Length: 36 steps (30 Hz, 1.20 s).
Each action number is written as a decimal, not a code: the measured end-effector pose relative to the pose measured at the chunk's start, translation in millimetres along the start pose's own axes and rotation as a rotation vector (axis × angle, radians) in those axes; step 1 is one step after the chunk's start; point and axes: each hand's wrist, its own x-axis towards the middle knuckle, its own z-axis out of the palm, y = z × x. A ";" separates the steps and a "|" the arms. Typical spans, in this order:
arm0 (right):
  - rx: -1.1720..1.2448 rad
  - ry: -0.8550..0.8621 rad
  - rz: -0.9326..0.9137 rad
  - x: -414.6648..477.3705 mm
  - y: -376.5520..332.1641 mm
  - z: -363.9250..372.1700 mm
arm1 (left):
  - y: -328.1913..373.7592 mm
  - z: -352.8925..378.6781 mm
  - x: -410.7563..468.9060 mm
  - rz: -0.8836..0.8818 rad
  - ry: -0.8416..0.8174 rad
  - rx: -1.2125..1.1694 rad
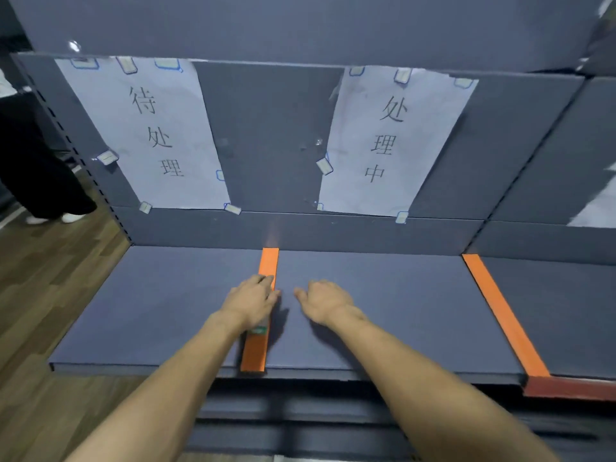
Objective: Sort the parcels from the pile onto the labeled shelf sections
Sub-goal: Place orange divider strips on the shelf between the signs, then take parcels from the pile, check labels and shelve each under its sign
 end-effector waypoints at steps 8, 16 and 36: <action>-0.002 0.138 0.235 -71.4 127.3 -100.1 | 149.8 -45.7 26.5 0.283 -0.119 0.213; 0.140 0.314 0.558 -223.1 345.6 -166.6 | 395.2 -20.3 4.8 0.656 -0.100 0.181; 0.362 0.589 1.132 -559.3 726.4 -161.8 | 910.9 158.6 -128.7 1.277 -0.310 0.294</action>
